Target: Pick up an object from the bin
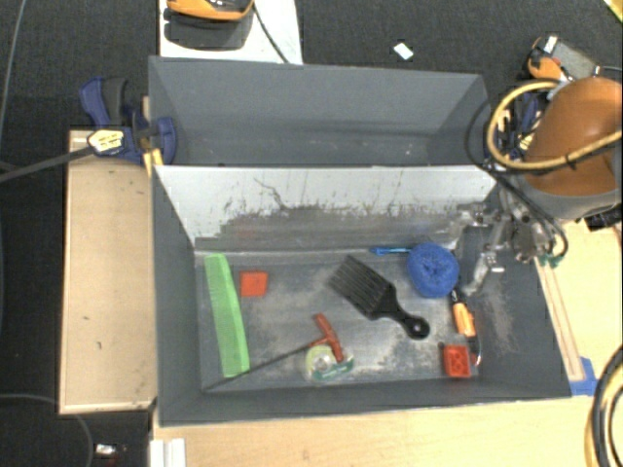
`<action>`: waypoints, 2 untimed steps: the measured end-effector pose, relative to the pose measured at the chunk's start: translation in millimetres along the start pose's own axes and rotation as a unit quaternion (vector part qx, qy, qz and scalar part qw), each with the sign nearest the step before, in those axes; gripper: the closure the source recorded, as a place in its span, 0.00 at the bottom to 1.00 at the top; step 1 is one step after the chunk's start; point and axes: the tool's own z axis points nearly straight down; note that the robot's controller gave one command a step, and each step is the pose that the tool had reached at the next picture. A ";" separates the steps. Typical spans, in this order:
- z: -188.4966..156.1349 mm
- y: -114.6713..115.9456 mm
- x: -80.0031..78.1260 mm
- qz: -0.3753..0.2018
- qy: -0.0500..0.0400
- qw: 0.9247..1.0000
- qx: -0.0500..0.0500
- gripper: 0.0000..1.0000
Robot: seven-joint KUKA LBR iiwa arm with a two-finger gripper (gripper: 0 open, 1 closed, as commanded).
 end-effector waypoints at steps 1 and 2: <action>-3.8 0.3 -1.9 -0.002 -0.004 1.000 0.001 0.00; 66.4 2.4 -2.0 0.097 -0.005 0.995 0.000 0.00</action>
Offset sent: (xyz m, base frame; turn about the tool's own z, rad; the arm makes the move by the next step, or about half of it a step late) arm 0.0000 0.0037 -0.0965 0.2700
